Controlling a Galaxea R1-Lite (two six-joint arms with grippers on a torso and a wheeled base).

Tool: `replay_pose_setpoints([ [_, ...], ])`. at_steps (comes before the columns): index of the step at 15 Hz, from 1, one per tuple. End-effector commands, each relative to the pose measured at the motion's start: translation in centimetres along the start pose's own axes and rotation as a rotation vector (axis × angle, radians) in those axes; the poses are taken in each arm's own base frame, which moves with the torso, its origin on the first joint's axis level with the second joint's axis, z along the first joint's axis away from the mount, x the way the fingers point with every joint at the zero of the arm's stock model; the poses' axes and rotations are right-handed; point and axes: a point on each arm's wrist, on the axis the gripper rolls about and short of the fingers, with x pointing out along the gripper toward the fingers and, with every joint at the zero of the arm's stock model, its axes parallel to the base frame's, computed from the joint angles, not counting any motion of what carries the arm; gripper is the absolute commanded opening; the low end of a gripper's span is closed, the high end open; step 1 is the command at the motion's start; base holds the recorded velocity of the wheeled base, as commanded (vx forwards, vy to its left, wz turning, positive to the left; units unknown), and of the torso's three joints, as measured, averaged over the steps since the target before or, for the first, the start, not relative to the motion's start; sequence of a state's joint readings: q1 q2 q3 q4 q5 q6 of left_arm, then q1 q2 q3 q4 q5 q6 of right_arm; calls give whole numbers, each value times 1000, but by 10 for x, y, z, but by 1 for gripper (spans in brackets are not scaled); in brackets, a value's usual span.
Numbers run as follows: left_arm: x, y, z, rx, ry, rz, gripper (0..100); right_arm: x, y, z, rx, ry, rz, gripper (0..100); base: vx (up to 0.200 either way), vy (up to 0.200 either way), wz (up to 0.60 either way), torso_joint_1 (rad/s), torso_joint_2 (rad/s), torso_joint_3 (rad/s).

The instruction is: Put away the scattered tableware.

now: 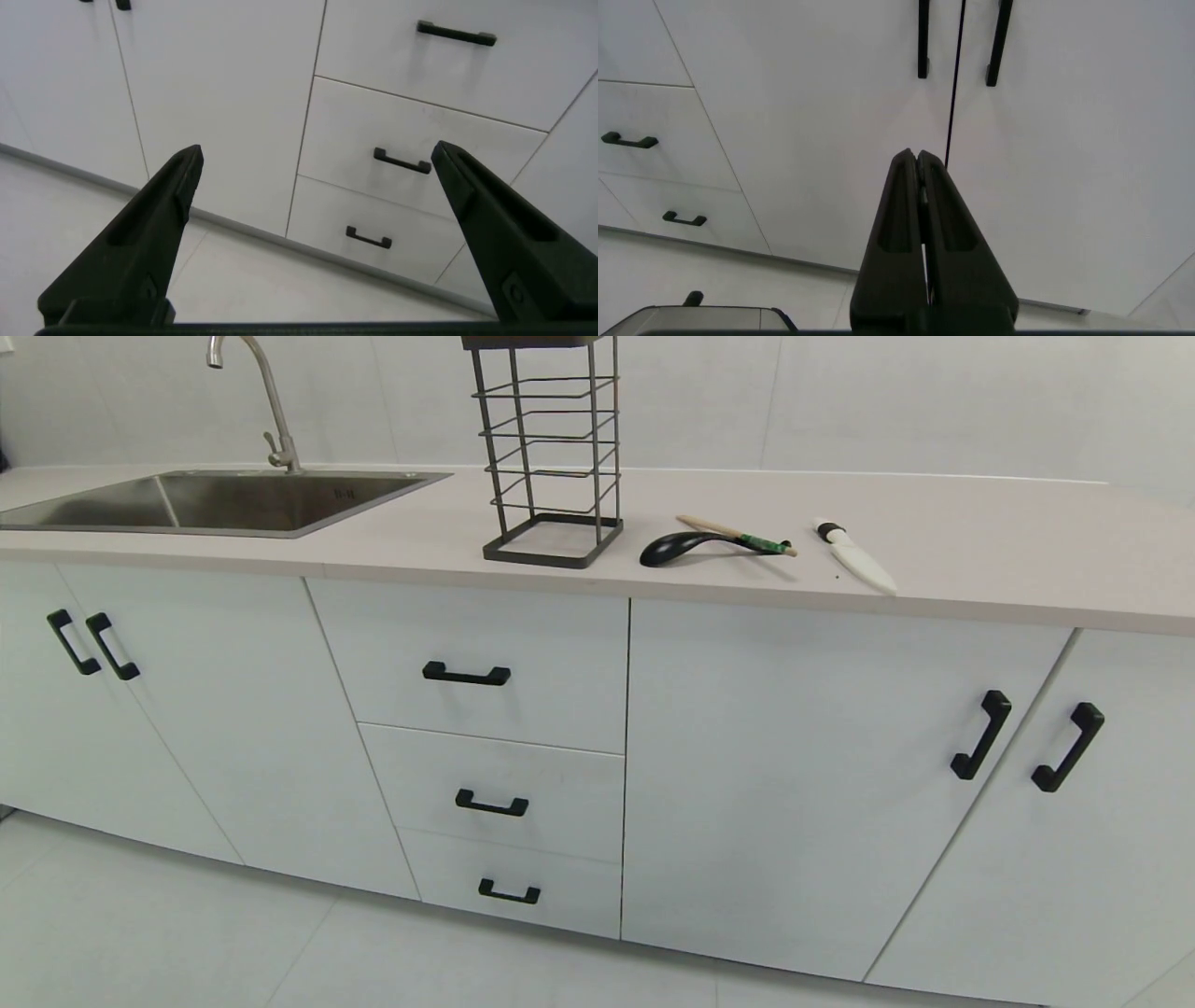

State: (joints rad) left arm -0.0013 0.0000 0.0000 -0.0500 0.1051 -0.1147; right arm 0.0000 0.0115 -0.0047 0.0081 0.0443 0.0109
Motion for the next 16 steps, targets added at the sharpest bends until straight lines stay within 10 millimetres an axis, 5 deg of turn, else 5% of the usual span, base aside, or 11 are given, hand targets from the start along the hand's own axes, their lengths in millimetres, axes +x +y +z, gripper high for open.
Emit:
replay_pose_setpoints([
  [1,0,0,0,0,1,1,100,0,0,0,0,4,0,0,0,0,0,0,0,0],
  [7,-1,-3,7,5,-45,-97,100,0,0,0,0,2,0,0,0,0,0,0,0,0],
  [8,-6,-6,29,28,-170,-176,100,0,0,0,0,2,0,0,0,0,0,0,0,0],
  [9,-17,-13,71,134,-326,-259,100,0,0,0,0,3,-1,0,0,0,0,0,0,0],
  [13,-9,-15,60,237,-172,-341,100,0,0,0,0,2,0,0,0,0,0,0,0,0],
  [16,-4,-19,76,353,-168,-434,100,0,0,0,2,2,-1,0,0,0,0,0,0,0],
])
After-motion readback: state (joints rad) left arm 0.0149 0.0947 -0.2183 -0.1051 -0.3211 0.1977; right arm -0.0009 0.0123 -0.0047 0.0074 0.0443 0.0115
